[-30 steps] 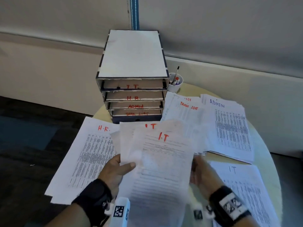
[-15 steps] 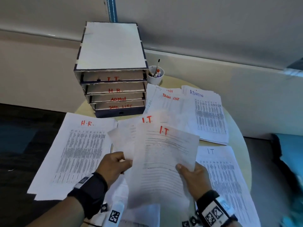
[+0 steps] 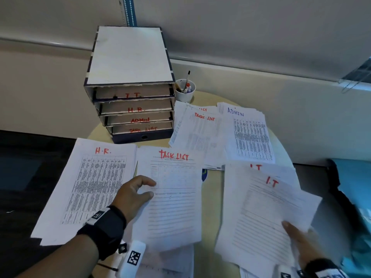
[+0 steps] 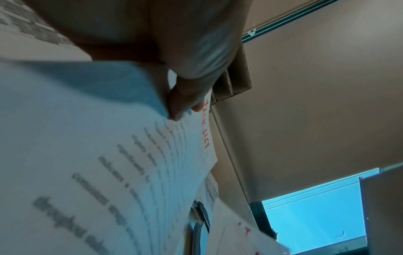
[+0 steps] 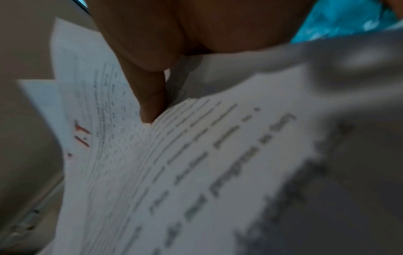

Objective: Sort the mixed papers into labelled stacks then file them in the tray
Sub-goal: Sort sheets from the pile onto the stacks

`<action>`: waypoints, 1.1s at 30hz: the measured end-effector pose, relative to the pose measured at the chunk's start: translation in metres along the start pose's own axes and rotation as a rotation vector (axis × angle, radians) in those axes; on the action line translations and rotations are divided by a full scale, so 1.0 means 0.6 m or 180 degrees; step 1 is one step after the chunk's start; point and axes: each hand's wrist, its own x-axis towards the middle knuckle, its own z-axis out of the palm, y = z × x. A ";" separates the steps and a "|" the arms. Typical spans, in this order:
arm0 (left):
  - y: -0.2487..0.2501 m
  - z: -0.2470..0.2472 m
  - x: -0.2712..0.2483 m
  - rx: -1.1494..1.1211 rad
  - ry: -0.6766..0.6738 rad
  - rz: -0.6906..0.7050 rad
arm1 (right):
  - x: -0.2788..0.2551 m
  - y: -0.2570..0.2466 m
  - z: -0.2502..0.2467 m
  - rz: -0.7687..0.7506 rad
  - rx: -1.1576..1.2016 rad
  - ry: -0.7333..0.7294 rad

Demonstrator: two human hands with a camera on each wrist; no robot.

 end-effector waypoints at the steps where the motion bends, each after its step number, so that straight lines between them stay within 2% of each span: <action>1: 0.000 -0.005 0.000 -0.0047 -0.0053 -0.0020 | 0.028 0.023 -0.017 0.0050 -0.0079 0.0028; 5: -0.005 -0.009 -0.002 -0.0110 -0.0137 -0.0056 | 0.069 0.019 -0.029 0.0273 -0.0716 0.0041; 7: 0.000 -0.007 -0.004 -0.0130 -0.0161 -0.0023 | 0.038 -0.042 -0.011 0.0196 -0.1316 0.0216; 8: 0.006 -0.004 -0.006 -0.0159 -0.0188 0.0011 | 0.020 -0.076 0.003 0.0127 -0.1611 0.0456; 10: 0.026 0.001 -0.012 -0.0215 -0.0285 0.0119 | -0.050 -0.156 0.036 -0.0264 -0.1914 0.1030; 11: 0.039 0.005 -0.016 -0.0242 -0.0358 0.0198 | -0.091 -0.191 0.057 -0.0603 -0.1691 0.1153; 12: 0.053 0.010 -0.019 -0.0299 -0.0441 0.0277 | -0.129 -0.214 0.084 -0.0906 -0.1342 0.1002; 13: 0.067 0.014 -0.021 -0.0419 -0.0533 0.0335 | -0.168 -0.228 0.114 -0.1131 -0.0969 0.0596; 14: 0.082 0.018 -0.022 -0.0564 -0.0623 0.0364 | -0.199 -0.233 0.145 -0.1289 -0.0658 -0.0003; 15: 0.096 0.023 -0.020 -0.0738 -0.0689 0.0378 | -0.226 -0.230 0.176 -0.1241 -0.0369 -0.0667; 16: 0.108 0.026 -0.017 -0.0914 -0.0720 0.0388 | -0.245 -0.225 0.206 -0.1046 -0.0079 -0.1298; 18: 0.124 0.028 -0.006 -0.1233 -0.0703 0.0351 | -0.269 -0.213 0.253 -0.0359 0.0403 -0.2370; 20: 0.127 0.026 0.008 -0.1355 -0.0612 0.0298 | -0.279 -0.212 0.273 0.0065 0.0831 -0.2851; 25: 0.103 0.026 0.029 -0.1593 -0.0424 0.0049 | -0.262 -0.212 0.270 0.0298 0.1432 -0.2576; 30: 0.069 0.039 0.035 -0.1345 -0.0202 -0.0232 | -0.242 -0.244 0.267 0.0334 0.2102 -0.2441; 33: 0.042 0.041 0.053 -0.1151 0.0180 -0.0387 | -0.207 -0.263 0.266 0.0221 0.1953 -0.1890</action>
